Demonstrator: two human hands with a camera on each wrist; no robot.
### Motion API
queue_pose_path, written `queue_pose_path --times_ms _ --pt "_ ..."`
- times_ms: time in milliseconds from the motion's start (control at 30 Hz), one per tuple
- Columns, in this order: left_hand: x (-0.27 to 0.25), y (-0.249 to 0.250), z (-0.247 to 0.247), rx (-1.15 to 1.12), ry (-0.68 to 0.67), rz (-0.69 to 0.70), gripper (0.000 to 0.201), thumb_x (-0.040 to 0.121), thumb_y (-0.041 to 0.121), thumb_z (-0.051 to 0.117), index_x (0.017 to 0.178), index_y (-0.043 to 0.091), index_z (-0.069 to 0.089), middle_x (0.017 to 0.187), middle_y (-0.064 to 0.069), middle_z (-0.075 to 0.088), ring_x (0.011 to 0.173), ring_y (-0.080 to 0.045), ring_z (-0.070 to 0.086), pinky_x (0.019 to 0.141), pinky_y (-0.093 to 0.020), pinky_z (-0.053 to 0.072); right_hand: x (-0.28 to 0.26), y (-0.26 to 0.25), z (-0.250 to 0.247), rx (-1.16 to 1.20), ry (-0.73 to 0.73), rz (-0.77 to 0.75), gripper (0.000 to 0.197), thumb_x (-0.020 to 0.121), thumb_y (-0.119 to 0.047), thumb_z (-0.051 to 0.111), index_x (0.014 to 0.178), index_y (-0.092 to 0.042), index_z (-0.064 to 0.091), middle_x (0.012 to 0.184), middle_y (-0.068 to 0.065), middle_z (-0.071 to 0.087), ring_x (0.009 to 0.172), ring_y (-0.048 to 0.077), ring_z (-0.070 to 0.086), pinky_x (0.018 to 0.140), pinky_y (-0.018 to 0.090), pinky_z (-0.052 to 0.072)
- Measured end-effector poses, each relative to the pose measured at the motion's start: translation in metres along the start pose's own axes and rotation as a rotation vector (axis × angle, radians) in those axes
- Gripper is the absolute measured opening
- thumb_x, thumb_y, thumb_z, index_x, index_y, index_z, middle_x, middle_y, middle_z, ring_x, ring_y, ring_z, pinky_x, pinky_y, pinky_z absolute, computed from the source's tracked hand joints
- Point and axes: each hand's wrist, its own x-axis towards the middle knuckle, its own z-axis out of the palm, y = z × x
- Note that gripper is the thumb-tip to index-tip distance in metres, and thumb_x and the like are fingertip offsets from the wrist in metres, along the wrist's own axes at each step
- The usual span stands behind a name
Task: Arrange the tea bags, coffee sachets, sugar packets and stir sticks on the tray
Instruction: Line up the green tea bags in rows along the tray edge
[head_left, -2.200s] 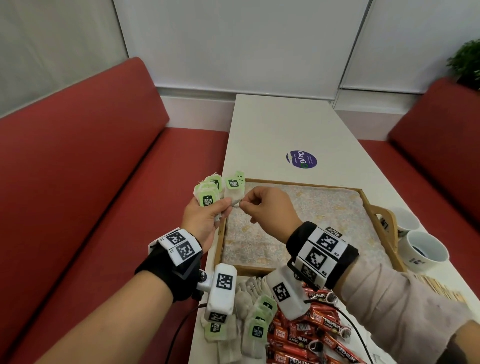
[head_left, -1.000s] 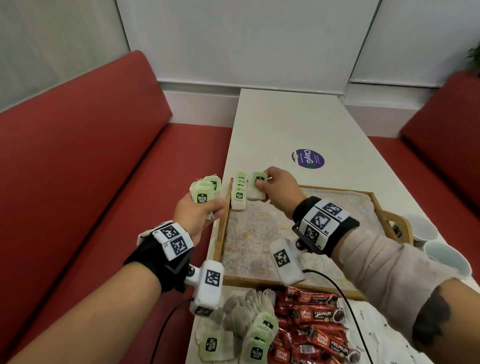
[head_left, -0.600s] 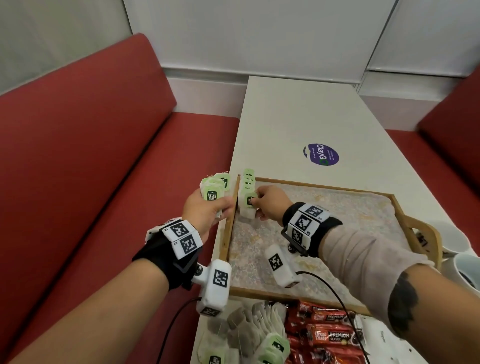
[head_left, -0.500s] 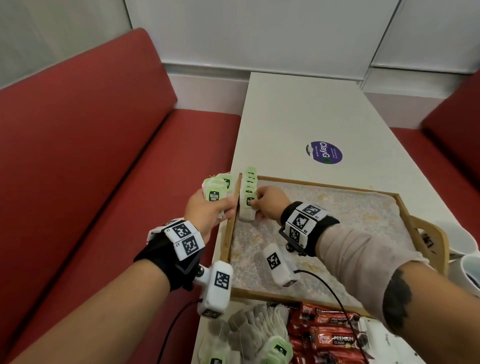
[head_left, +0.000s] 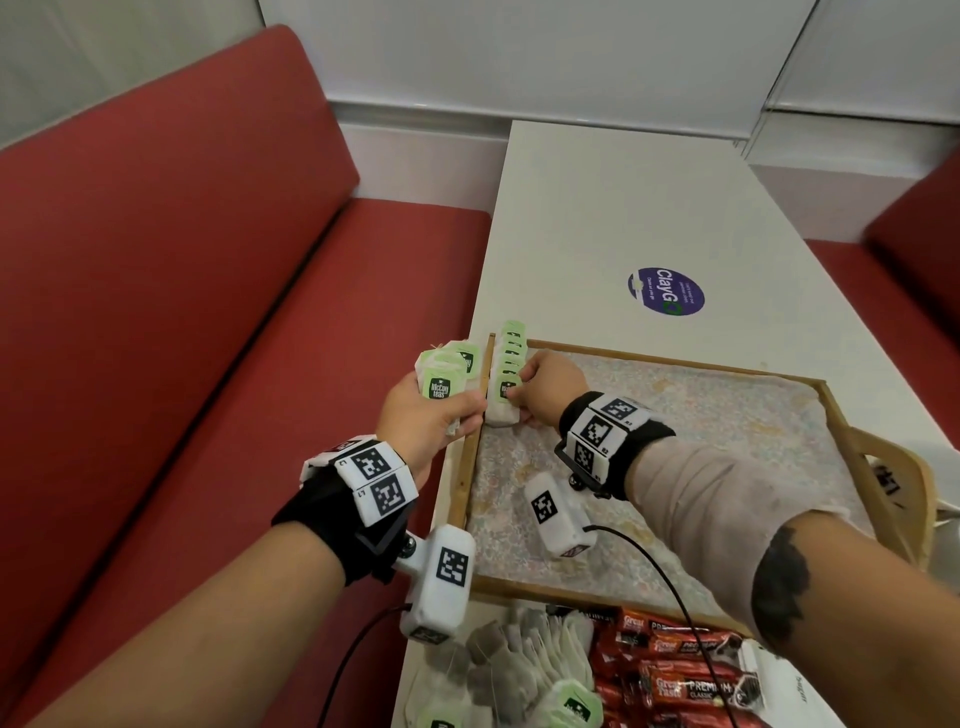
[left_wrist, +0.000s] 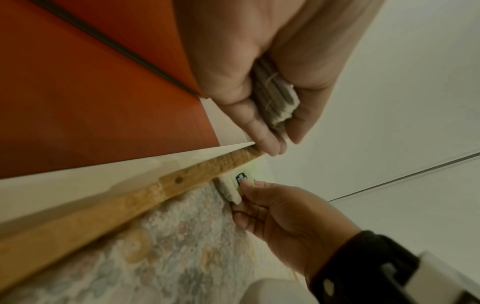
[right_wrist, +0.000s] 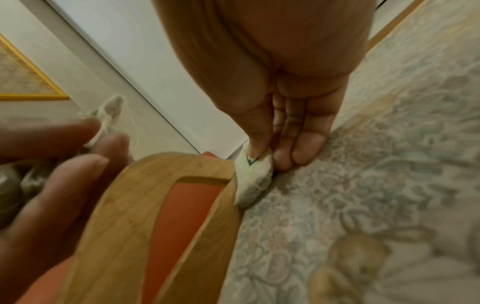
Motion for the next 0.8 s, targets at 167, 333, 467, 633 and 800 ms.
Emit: queue_pose_path --times_ms 167,333,467,633,800 --pt "0.000 -0.001 -0.002 -0.007 0.000 -0.003 0.031 0.077 -0.010 0.068 0.099 0.010 0.060 0.087 -0.007 0.068 0.074 -0.015 0.067 0.058 -0.019 0.055 -0.001 0.000 -0.002 -0.119 0.043 -0.057 0.034 0.080 -0.015 0.072 0.074 -0.019 0.038 0.080 0.000 0.057 0.079 0.023 0.057 0.071 0.036 0.047" --pt "-0.002 0.002 -0.001 -0.018 0.005 -0.011 0.027 0.078 -0.009 0.067 0.095 0.011 0.060 0.088 -0.009 0.068 0.078 -0.018 0.066 0.059 -0.019 0.056 -0.008 0.002 -0.002 -0.289 -0.117 -0.143 0.029 0.077 -0.016 0.075 0.066 -0.022 0.048 0.069 -0.007 0.053 0.070 0.014 0.053 0.061 0.024 0.039" --pt "-0.004 0.003 -0.001 -0.010 0.012 -0.025 0.024 0.080 -0.008 0.066 0.097 0.008 0.060 0.088 -0.011 0.068 0.076 -0.018 0.066 0.061 -0.021 0.058 -0.009 0.002 0.004 -0.392 -0.133 -0.158 0.024 0.079 -0.016 0.072 0.070 -0.023 0.051 0.080 -0.004 0.059 0.077 0.015 0.056 0.067 0.024 0.041" --pt "-0.007 0.009 -0.002 -0.023 -0.001 -0.043 0.018 0.084 -0.004 0.063 0.099 0.006 0.060 0.082 -0.008 0.069 0.065 -0.014 0.068 0.062 -0.023 0.059 -0.012 -0.002 -0.003 -0.359 -0.107 -0.206 0.006 0.088 -0.019 0.062 0.088 -0.013 0.063 0.087 0.002 0.062 0.083 0.019 0.057 0.071 0.027 0.041" --pt "-0.009 0.016 0.002 -0.054 -0.037 -0.043 0.016 0.086 -0.002 0.061 0.101 0.004 0.061 0.079 -0.006 0.072 0.066 -0.011 0.069 0.065 -0.023 0.057 -0.029 -0.018 -0.024 0.047 -0.015 -0.305 0.029 0.099 -0.030 0.045 0.083 -0.014 0.063 0.075 -0.003 0.058 0.063 0.012 0.052 0.062 0.027 0.043"
